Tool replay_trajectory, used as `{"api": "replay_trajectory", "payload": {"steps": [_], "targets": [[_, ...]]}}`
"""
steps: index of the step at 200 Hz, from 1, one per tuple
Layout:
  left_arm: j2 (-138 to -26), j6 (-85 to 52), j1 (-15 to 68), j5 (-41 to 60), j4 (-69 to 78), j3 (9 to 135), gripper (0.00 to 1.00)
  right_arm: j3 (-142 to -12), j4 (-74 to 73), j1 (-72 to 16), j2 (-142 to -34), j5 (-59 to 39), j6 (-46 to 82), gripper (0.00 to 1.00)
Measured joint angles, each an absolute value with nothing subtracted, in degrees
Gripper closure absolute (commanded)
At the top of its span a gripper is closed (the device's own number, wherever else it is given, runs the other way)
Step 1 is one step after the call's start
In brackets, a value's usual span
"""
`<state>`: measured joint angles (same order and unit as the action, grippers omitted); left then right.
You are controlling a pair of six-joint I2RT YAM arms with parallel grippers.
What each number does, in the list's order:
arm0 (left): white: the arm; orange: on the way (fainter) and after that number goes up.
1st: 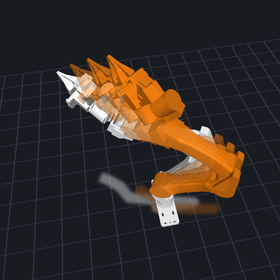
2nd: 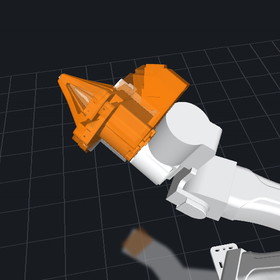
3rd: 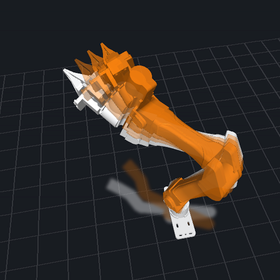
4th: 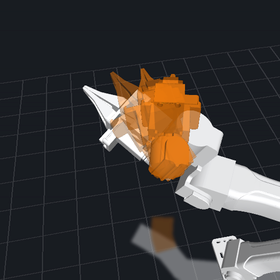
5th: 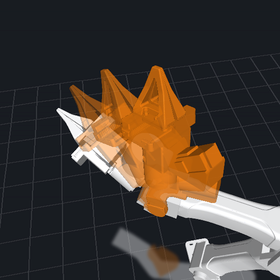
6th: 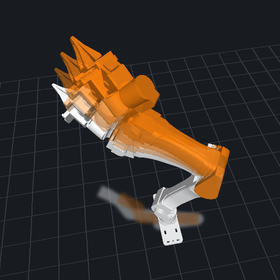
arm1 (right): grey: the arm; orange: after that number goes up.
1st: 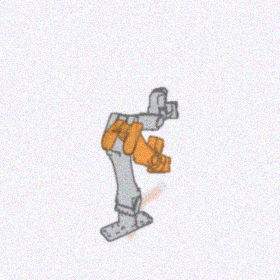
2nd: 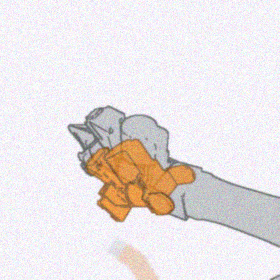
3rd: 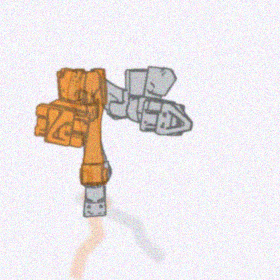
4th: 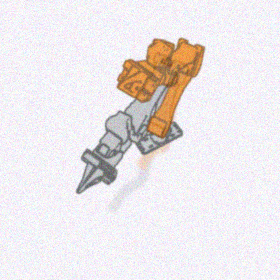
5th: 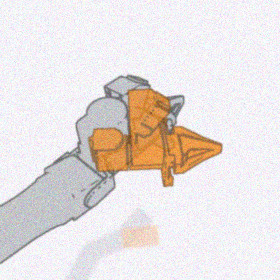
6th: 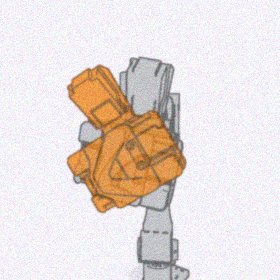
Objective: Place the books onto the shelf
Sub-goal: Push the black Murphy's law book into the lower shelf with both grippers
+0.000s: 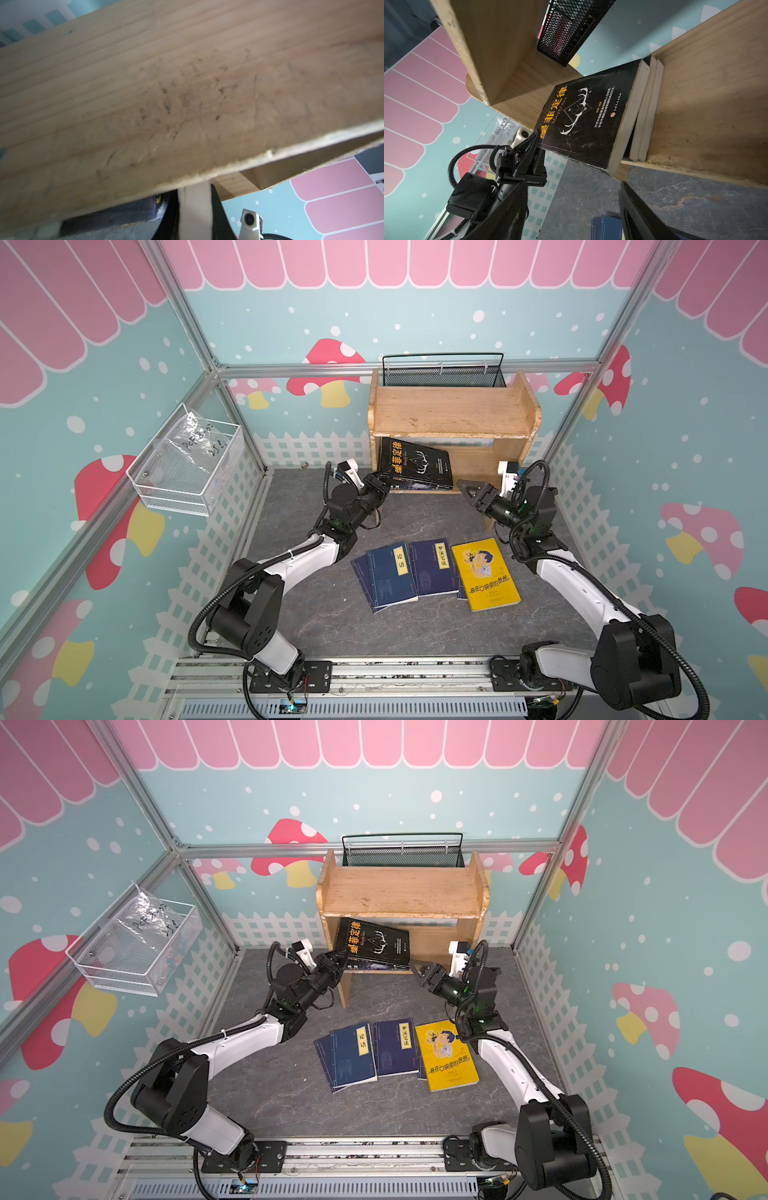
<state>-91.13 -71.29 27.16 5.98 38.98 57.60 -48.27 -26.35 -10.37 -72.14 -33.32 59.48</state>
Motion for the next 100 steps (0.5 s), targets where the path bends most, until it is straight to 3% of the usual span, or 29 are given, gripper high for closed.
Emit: {"api": "replay_trajectory", "payload": {"steps": [100], "targets": [[-95.4,-71.4,27.1,5.6,38.1,60.8,1.0,-53.8,-23.1,-15.0,-77.6,-23.0,50.5,0.33]]}}
